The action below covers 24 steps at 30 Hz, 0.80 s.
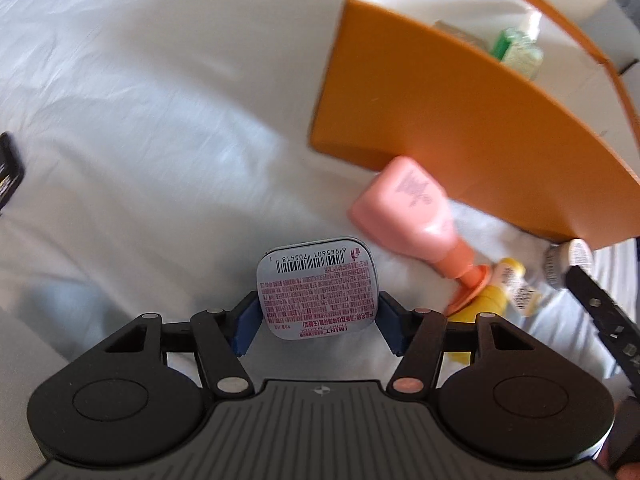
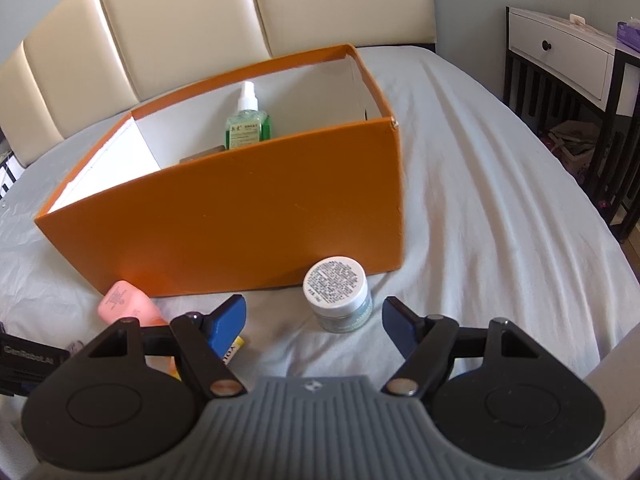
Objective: Organize rigid objects
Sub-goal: 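Lift the tin with the left tool while the right tool grasps the white jar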
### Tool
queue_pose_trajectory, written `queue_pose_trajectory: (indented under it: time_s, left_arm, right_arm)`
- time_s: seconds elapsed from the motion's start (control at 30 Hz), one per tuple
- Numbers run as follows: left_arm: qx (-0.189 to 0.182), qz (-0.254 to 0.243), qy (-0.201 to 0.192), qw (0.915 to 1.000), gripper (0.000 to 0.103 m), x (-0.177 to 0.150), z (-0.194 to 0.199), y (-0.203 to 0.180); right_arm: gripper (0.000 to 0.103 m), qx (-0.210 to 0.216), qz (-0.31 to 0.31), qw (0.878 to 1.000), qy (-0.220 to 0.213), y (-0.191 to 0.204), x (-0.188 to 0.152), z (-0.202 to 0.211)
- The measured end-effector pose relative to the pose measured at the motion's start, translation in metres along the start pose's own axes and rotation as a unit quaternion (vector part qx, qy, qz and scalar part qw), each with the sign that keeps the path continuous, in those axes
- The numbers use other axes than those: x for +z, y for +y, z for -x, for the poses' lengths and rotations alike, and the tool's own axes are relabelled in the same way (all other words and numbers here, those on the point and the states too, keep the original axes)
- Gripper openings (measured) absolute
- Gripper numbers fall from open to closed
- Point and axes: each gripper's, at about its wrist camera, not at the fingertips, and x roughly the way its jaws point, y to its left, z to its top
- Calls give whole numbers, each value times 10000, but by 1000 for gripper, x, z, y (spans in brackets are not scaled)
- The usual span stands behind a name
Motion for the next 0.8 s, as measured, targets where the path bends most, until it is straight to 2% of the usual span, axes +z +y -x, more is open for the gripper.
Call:
queue_pose_trajectory:
  time_s: [0.1, 0.23, 0.5, 0.63, 0.77, 0.8]
  left_arm:
    - [-276, -134, -80, 9995, 70, 3, -4, -9]
    - [-61, -133, 16, 9999, 70, 4, -13, -18]
    - [-64, -193, 178, 9996, 70, 9, -26, -15]
    - [33, -239, 206, 9995, 70, 15, -34, -27]
    - [44, -191, 219, 9996, 71, 16, -36, -28]
    - [45, -188, 214, 9996, 71, 17, -35, -29]
  right_arm:
    - [74, -201, 68, 9997, 110, 3, 5, -8]
    - [73, -369, -54, 9990, 239, -2, 9, -17]
    - [71, -815, 339, 9949, 488, 13, 5, -32]
    - [61, -908, 386, 9931, 639, 16, 5, -42]
    - [57, -974, 415, 9924, 624, 17, 4, -45]
    - [53, -979, 429, 9924, 615, 18, 4, -45]
